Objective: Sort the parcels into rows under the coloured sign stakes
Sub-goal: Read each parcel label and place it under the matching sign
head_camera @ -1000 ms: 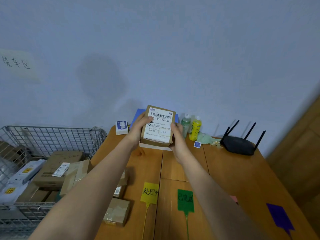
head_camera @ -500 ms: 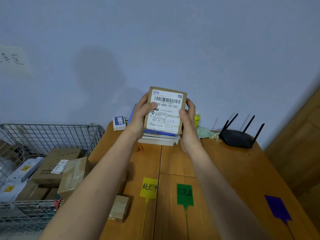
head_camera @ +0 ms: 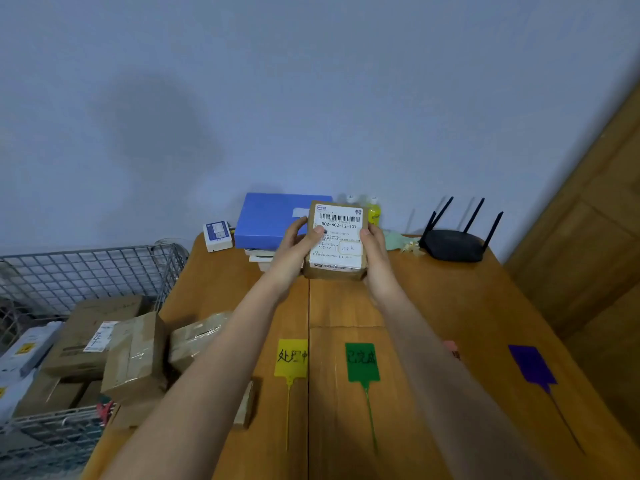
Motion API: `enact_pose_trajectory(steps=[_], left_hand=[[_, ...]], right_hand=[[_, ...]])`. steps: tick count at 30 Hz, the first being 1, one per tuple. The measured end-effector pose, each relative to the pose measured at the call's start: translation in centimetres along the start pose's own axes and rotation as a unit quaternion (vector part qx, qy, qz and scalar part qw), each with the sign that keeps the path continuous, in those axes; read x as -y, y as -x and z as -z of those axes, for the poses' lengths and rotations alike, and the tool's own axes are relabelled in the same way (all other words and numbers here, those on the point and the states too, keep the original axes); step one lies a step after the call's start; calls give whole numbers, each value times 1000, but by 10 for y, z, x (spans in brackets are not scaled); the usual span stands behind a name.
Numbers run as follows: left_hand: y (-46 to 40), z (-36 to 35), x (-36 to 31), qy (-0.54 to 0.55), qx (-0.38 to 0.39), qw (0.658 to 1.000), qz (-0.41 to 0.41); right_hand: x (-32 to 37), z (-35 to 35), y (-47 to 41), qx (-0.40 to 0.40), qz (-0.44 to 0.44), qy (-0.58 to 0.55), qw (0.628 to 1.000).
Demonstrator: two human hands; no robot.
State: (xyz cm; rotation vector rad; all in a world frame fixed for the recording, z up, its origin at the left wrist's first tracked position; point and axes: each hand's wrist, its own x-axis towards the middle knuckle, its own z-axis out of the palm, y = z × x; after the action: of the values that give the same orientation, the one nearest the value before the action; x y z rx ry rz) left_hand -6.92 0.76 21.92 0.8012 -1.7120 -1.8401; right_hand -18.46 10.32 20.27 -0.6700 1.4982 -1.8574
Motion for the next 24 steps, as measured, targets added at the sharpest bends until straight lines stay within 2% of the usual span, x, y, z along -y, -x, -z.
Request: enact_pose_trajectory(steps=[7,15,18,24], left_hand=[[16,-27,72,-20,54,994,90],[50,-66,176,-26,83,961,262],[60,-75,197,-52,82,946,310],[72,-84,244,-81,54,932,348]], right_hand=[[-60,44,21,-69,-162,77,981],[-147,103,74,-114,-280,161,939],[-169,117,87,-107,-323,172,924],[-219,142,100,-55,-395,170,901]])
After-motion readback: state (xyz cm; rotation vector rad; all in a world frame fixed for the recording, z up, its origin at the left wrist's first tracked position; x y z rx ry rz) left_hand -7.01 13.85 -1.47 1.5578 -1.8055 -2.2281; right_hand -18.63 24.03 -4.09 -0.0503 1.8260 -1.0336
